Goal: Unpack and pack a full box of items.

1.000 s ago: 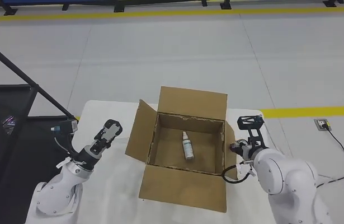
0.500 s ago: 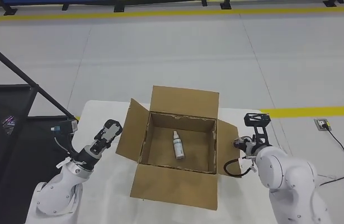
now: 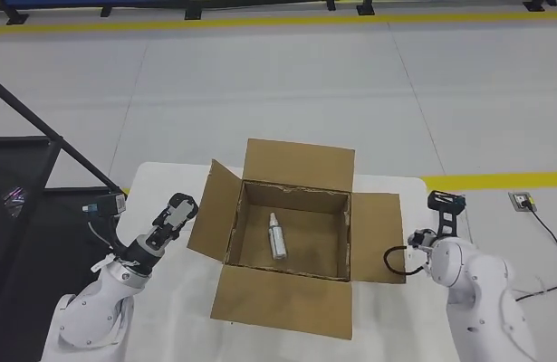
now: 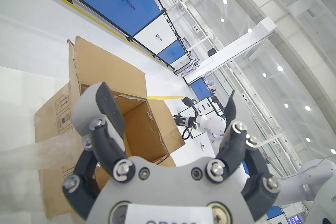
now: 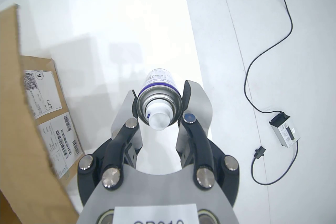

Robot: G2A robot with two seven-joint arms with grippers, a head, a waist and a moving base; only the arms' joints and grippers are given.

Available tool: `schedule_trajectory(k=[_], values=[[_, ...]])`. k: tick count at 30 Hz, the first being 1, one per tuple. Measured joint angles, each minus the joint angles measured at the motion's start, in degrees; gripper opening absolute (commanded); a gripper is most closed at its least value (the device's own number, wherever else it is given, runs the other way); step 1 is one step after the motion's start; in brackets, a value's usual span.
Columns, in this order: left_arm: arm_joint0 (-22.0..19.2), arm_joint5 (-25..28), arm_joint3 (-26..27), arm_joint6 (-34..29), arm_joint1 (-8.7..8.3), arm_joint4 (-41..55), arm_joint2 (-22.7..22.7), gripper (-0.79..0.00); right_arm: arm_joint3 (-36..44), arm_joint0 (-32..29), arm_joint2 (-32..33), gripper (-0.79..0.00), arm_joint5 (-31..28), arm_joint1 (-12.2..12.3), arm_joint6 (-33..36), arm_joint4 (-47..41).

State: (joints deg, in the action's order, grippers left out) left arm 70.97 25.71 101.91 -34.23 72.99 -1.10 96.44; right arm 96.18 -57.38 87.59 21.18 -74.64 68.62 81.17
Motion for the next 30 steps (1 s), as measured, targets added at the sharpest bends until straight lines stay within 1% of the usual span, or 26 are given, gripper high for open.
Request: schedule_trajectory(k=[5, 6, 7, 8, 9, 10, 11, 17, 22, 25, 28, 30], values=[[0.0, 0.0, 0.0, 0.0, 0.0, 0.0, 0.0, 0.0, -4.7, 1.7, 0.5, -0.785, -1.8, 0.0, -0.4, -2.7], [0.0, 0.0, 0.0, 0.0, 0.0, 0.0, 0.0, 0.0, -5.4, 1.9, 0.6, -0.736, -2.0, 0.0, -0.5, -3.1], [0.0, 0.0, 0.0, 0.0, 0.0, 0.0, 0.0, 0.0, -5.9, 2.1, 0.7, -0.668, -2.3, 0.0, -0.5, -3.6], [0.0, 0.0, 0.0, 0.0, 0.0, 0.0, 0.0, 0.0, -6.5, 2.3, 0.8, -0.539, -2.7, 0.0, -0.6, -4.2], [0.0, 0.0, 0.0, 0.0, 0.0, 0.0, 0.0, 0.0, -6.8, 2.4, 0.9, -0.471, -3.0, 0.0, -0.7, -4.7], [0.0, 0.0, 0.0, 0.0, 0.0, 0.0, 0.0, 0.0, -7.1, 2.5, 1.0, -0.099, -3.3, 0.0, -0.7, -5.1], [0.0, 0.0, 0.0, 0.0, 0.0, 0.0, 0.0, 0.0, -7.4, 2.5, 1.1, 0.0, -3.5, 0.0, -0.7, -5.4], [0.0, 0.0, 0.0, 0.0, 0.0, 0.0, 0.0, 0.0, -8.2, 2.9, 1.3, 0.0, -4.1, 0.1, -0.4, -6.1], [0.0, 0.0, 0.0, 0.0, 0.0, 0.0, 0.0, 0.0, -7.3, 2.9, 1.6, 0.0, -3.4, 0.3, -0.3, -5.1], [0.0, 0.0, 0.0, 0.0, 0.0, 0.0, 0.0, 0.0, -3.1, 2.2, 2.1, 0.0, -1.3, 0.4, -0.7, -2.8], [0.0, 0.0, 0.0, 0.0, 0.0, 0.0, 0.0, 0.0, 4.8, 0.1, 2.9, 0.0, 2.2, 0.5, -1.6, 0.7], [0.2, -0.1, 0.1, 0.2, -0.01, -0.2, -0.1, 0.0, 10.8, -1.7, 2.7, 0.0, 5.2, 0.5, -2.6, 4.5]])
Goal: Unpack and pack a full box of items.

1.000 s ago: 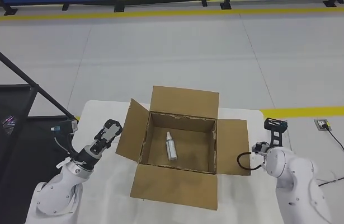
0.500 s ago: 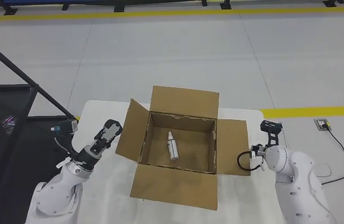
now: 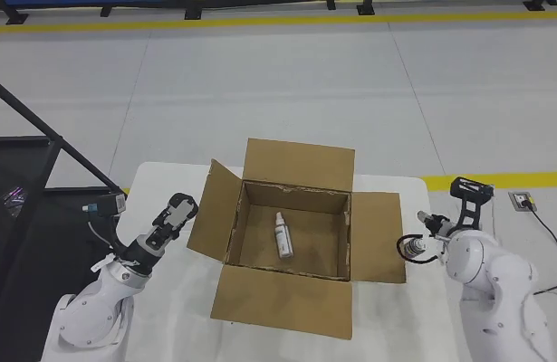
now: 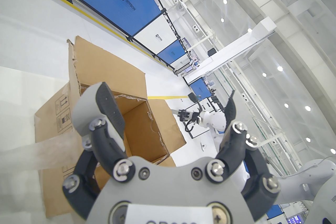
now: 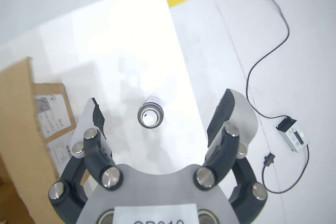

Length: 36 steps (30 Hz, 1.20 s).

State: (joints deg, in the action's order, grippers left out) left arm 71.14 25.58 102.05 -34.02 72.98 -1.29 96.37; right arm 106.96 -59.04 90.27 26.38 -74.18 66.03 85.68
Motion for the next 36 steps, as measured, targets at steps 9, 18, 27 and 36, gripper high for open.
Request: schedule_trajectory(k=[9, 18, 27, 36], values=[[1.7, 0.2, 1.1, 1.9, -0.47, -2.6, -0.5, 0.0, 10.8, 4.1, -14.8, 0.0, -7.6, -1.4, 2.9, 2.1], [3.0, -0.1, 2.2, 4.0, -0.98, -1.6, 1.1, 0.0, -13.3, 23.5, -37.7, 0.0, -15.8, -6.3, 9.2, -10.0], [4.0, 0.3, 2.7, 4.1, -1.51, -0.5, 1.8, 0.0, -40.2, 34.3, -51.3, 0.0, -14.3, -13.6, 1.1, -22.1], [4.0, 0.5, 2.5, 4.4, -1.98, -0.3, 1.8, 0.0, -58.8, 37.3, -55.9, -0.151, -10.9, -19.4, -9.1, -27.9]])
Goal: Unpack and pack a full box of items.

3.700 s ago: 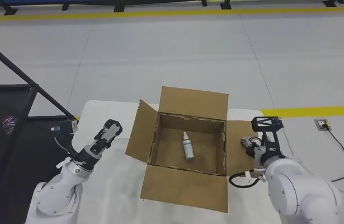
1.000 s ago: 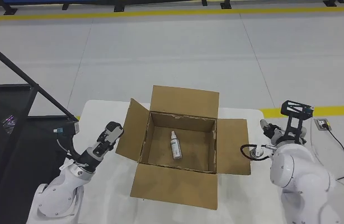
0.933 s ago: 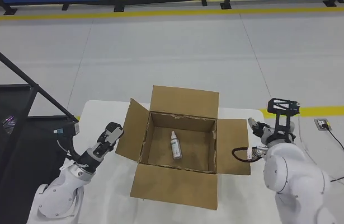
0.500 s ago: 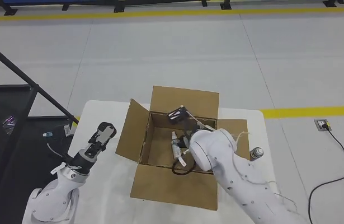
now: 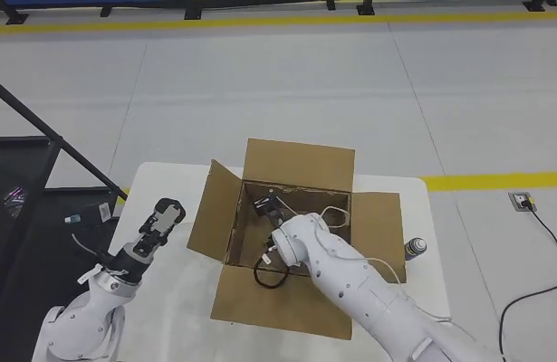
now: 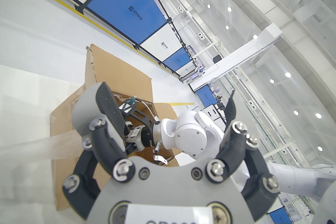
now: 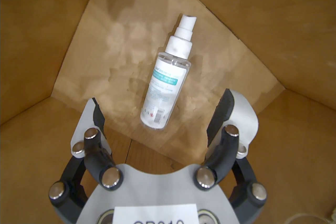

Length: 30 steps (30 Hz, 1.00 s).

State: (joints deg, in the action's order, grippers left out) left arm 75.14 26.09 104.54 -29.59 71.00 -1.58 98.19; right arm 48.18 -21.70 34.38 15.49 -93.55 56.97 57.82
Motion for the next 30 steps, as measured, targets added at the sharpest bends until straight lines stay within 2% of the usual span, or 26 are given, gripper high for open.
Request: schedule_trajectory(k=[3, 4, 5, 7, 8, 14, 19, 22, 25, 30], values=[[0.0, 0.1, -0.1, 0.1, -0.15, 0.1, 0.1, 0.0, -4.4, 0.4, 0.0, -0.28, -0.9, -1.3, -2.8, -2.1], [0.0, 0.1, -0.2, 0.2, -0.2, 0.1, 0.1, 0.0, -5.5, 0.5, -0.1, -0.397, -1.2, -1.6, -3.3, -2.5], [0.1, 0.0, -0.2, 0.2, -0.26, 0.1, 0.1, 0.0, -6.8, 0.7, -0.2, -0.446, -1.5, -2.1, -3.8, -3.0], [0.1, 0.0, -0.2, 0.2, -0.34, 0.1, 0.0, 0.0, -8.6, 1.1, -0.4, -0.742, -1.7, -2.7, -4.4, -3.3], [0.0, 0.0, -0.2, 0.2, -0.4, 0.1, 0.0, 0.0, -9.6, 1.3, -0.6, -0.785, -1.7, -3.2, -4.7, -3.4], [-0.2, 0.0, -0.3, 0.5, -0.66, -0.1, -0.5, 0.0, -12.3, 2.6, -0.6, -0.785, -1.5, -4.7, -6.2, -3.5], [-0.2, 0.0, -0.3, 0.9, -0.84, -0.2, -0.8, 0.0, -9.4, 3.2, 1.1, -0.785, -1.3, -4.5, -6.2, -3.3], [-0.3, -0.1, -0.3, 1.0, -0.95, -0.1, -1.0, 0.0, -3.4, 2.3, 4.0, -0.785, -2.6, -3.0, -3.6, -3.8], [-0.7, -0.1, -0.3, 0.8, -1.06, -0.1, -1.5, 0.0, 6.0, -0.5, 7.9, -0.785, -2.1, -0.3, 1.7, -0.8], [-1.7, -0.3, -0.2, 0.4, -1.25, -0.2, -2.5, 0.0, 32.0, -13.0, 17.8, -0.785, -2.6, 5.5, 13.2, 8.9]])
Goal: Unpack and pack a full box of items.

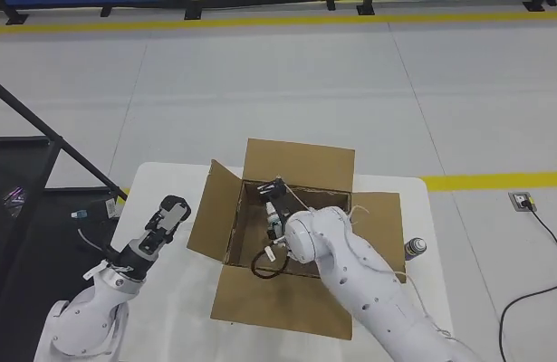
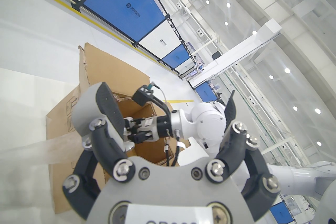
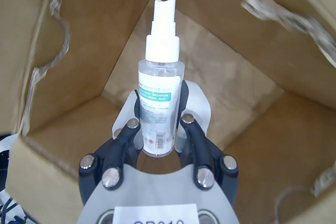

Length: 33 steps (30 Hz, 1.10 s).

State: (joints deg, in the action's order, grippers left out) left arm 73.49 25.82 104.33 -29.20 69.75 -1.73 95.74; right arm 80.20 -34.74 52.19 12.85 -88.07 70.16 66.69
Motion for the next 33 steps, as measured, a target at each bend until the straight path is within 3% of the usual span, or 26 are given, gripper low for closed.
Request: schedule_trajectory(k=[4, 8, 12, 15, 21, 26, 33], values=[[-0.7, -0.1, -0.1, -0.5, -0.15, -0.1, -0.8, 0.0, 22.0, -12.6, 8.5, -0.785, -1.8, 3.3, 6.1, 8.2], [-1.2, -0.1, -0.3, -0.8, -0.3, -0.2, -1.5, 0.0, 43.3, -25.7, 18.3, -0.785, -0.3, 5.2, 6.9, 16.2], [-1.5, -0.1, -0.6, -0.8, -0.45, 0.1, -1.8, 0.0, 55.5, -36.2, 26.9, -0.785, 1.5, 6.0, 4.3, 20.0], [-2.0, -0.2, -0.9, -1.0, -0.52, 0.2, -2.5, 0.0, 54.5, -40.2, 33.5, -0.785, 3.6, 6.2, 0.5, 19.2], [-3.1, -0.4, -1.5, -0.9, -0.6, -0.1, -4.3, 0.0, 51.9, -46.8, 45.9, -0.785, 6.4, 6.4, 1.2, 12.8], [-3.3, -0.4, -1.8, -0.6, -0.76, -0.1, -4.6, 0.0, 40.4, -45.6, 51.2, -0.785, 2.3, 6.8, -0.6, 3.9], [-3.1, -0.8, -1.4, -0.1, -0.97, -0.4, -4.8, 0.0, 24.3, -40.8, 50.7, -0.785, -1.3, 7.4, -2.8, 1.2]])
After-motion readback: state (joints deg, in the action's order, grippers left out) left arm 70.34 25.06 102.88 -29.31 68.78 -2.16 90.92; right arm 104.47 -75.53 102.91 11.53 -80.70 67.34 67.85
